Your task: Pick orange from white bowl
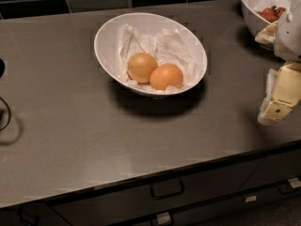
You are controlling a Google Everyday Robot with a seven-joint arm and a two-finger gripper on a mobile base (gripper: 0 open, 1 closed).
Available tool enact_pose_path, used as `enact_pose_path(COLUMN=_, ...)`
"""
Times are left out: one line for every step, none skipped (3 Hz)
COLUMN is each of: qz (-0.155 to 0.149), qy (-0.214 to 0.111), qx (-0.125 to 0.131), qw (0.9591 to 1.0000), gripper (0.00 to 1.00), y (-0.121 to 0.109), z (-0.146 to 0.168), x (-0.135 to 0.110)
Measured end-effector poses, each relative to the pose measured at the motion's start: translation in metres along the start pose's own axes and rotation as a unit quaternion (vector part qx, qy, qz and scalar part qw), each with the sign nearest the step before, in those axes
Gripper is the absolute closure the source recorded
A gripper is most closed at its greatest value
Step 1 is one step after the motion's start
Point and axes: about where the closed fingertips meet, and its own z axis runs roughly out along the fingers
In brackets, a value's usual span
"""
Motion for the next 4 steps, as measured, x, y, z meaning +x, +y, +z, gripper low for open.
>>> enact_pose_path(qz=0.000, qy=0.000, qx=0.000, qw=1.0000, gripper=0.00, y=0.000, z=0.000, x=0.000)
enact_pose_path(qz=-0.009, qy=-0.008, qx=0.004, qw=0.9999, gripper=0.00, y=-0.006, z=0.002, x=-0.008)
enact_pose_path(qz=-0.024, qy=-0.019, qx=0.001, qw=0.9995, gripper=0.00, y=-0.015, z=0.010, x=-0.020)
enact_pose_path(qz=-0.047, qy=-0.027, qx=-0.003, qw=0.9985, gripper=0.00, y=-0.030, z=0.020, x=-0.039)
